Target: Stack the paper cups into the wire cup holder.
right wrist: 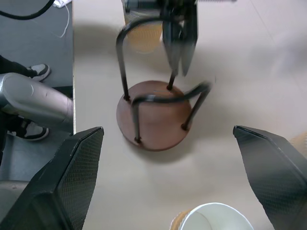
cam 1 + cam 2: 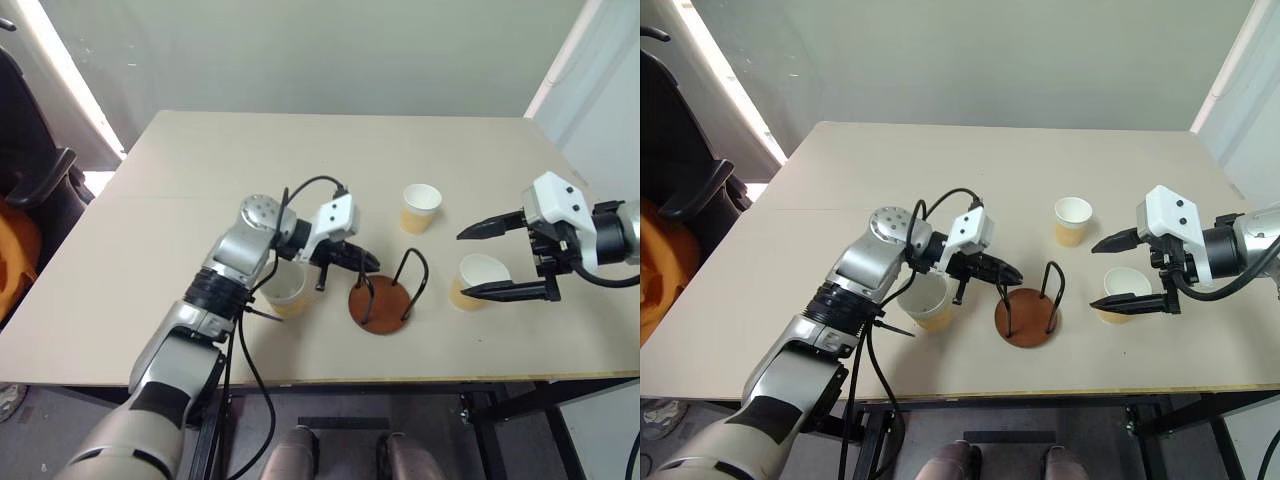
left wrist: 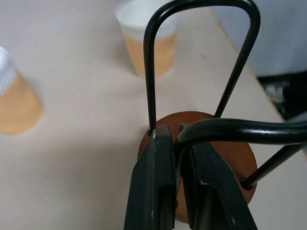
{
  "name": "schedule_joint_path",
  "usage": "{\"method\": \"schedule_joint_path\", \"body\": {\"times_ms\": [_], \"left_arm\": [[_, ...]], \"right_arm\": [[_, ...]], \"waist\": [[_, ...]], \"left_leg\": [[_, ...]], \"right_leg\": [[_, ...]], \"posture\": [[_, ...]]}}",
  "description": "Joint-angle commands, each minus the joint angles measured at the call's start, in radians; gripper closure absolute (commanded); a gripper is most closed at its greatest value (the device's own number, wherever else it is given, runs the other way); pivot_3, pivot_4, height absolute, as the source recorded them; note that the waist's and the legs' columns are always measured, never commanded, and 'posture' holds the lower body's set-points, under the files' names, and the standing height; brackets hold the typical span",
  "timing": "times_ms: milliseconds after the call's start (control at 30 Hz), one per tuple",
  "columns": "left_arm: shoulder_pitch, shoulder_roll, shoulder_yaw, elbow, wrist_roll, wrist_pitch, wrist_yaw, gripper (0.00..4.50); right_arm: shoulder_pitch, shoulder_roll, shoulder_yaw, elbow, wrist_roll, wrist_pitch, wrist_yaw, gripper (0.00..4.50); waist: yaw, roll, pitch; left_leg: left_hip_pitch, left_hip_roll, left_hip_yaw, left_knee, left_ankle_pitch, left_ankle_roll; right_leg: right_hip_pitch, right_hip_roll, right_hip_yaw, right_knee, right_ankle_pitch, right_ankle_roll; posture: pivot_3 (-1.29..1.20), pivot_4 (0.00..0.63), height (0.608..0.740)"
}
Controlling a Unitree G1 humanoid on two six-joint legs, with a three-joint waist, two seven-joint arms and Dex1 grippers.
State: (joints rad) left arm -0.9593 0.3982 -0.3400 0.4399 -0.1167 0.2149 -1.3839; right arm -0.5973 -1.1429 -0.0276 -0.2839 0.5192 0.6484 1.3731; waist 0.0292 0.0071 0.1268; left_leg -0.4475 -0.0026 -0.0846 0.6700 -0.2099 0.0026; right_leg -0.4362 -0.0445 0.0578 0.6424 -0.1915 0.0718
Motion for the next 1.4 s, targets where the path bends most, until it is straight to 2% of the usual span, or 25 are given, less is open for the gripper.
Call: {"method": "schedule_joint_path", "body": {"times_ms": [33,200,467,667,767,867,1033,1133,1200,1333,1400], "left_arm": [[-0.031,-0.016,0.009,0.030,0.026,-0.032,0.039,4.48],[-0.050,-0.024,0.007,0.082,0.056,-0.019,0.067,2.87],[-0.043,0.051,0.015,0.011,0.045,-0.047,-0.044,0.03],[-0.071,0.104,0.126,-0.059,-0.052,0.060,-0.053,0.03],[-0.034,0.189,0.168,-0.175,-0.117,0.128,-0.105,0.03],[0.020,0.293,0.251,-0.350,-0.235,0.271,-0.128,0.03],[0.119,0.438,0.433,-0.598,-0.430,0.502,-0.043,0.03],[0.182,0.492,0.454,-0.705,-0.478,0.557,-0.010,0.03],[0.222,0.523,0.475,-0.765,-0.523,0.595,0.009,0.03],[0.283,0.585,0.495,-0.792,-0.535,0.609,0.044,0.03],[0.303,0.610,0.508,-0.795,-0.546,0.611,0.052,0.00]], "right_arm": [[-0.011,-0.015,-0.034,-0.028,0.016,0.004,-0.012,0.00],[-0.007,-0.019,-0.037,-0.028,0.013,0.001,-0.016,0.00],[-0.009,-0.057,-0.004,0.013,-0.053,-0.027,-0.010,0.00],[0.026,-0.082,0.049,0.062,-0.153,-0.100,-0.013,0.00],[0.027,-0.067,0.056,0.063,-0.165,-0.093,-0.030,0.00],[0.074,-0.079,0.061,0.056,-0.188,-0.107,-0.027,0.00],[0.137,-0.060,0.095,0.073,-0.250,-0.133,-0.060,0.00],[0.133,-0.034,0.120,0.099,-0.281,-0.150,-0.074,0.00],[0.120,-0.012,0.145,0.139,-0.319,-0.171,-0.094,0.00],[0.107,0.015,0.157,0.188,-0.341,-0.194,-0.095,0.00],[0.097,0.023,0.158,0.198,-0.345,-0.201,-0.089,0.38]], "waist": [[0.001,0.000,0.000],[0.000,0.000,0.000],[0.000,0.000,0.000],[0.001,0.000,0.000],[-0.008,0.000,0.000],[-0.011,0.000,0.000],[-0.013,0.000,0.000],[-0.010,0.000,0.000],[-0.010,0.000,0.000],[-0.014,0.000,0.000],[-0.016,0.000,0.000]], "left_leg": [[0.000,0.000,0.000,0.000,0.000,0.000],[0.001,0.000,0.000,0.000,0.000,0.000],[0.001,0.000,0.000,-0.001,0.000,0.000],[0.001,0.000,0.000,-0.001,-0.001,0.001],[0.001,0.000,0.000,-0.002,-0.001,0.002],[0.002,0.000,0.002,-0.003,-0.001,0.001],[0.003,0.001,0.002,-0.004,-0.001,0.000],[0.005,0.001,0.002,-0.004,-0.001,0.001],[0.010,0.001,0.002,-0.004,-0.004,0.002],[0.013,0.001,0.002,-0.004,-0.005,0.001],[0.014,0.002,0.002,-0.005,-0.004,0.001]], "right_leg": [[0.000,0.000,0.000,0.000,0.000,0.000],[0.001,0.000,0.000,0.000,0.000,0.000],[0.001,0.000,0.000,-0.001,0.000,0.000],[0.001,0.000,0.000,-0.002,0.000,0.000],[0.001,0.000,0.000,-0.002,0.000,0.000],[0.001,0.001,0.000,-0.002,-0.001,0.000],[0.001,0.001,0.000,-0.002,-0.003,-0.002],[0.004,0.000,0.000,-0.002,-0.004,-0.003],[0.008,0.000,0.000,-0.003,-0.008,-0.011],[0.010,0.000,0.000,-0.002,-0.009,-0.015],[0.010,0.001,0.001,-0.001,-0.009,-0.016]], "posture": [[0.00,0.150,0.740],[0.00,0.150,0.740],[0.00,0.150,0.740],[0.00,0.150,0.740],[0.00,0.150,0.740],[0.00,0.150,0.740],[0.00,0.150,0.740],[0.00,0.150,0.740],[0.00,0.150,0.740],[0.00,0.150,0.740],[0.00,0.150,0.740]]}}
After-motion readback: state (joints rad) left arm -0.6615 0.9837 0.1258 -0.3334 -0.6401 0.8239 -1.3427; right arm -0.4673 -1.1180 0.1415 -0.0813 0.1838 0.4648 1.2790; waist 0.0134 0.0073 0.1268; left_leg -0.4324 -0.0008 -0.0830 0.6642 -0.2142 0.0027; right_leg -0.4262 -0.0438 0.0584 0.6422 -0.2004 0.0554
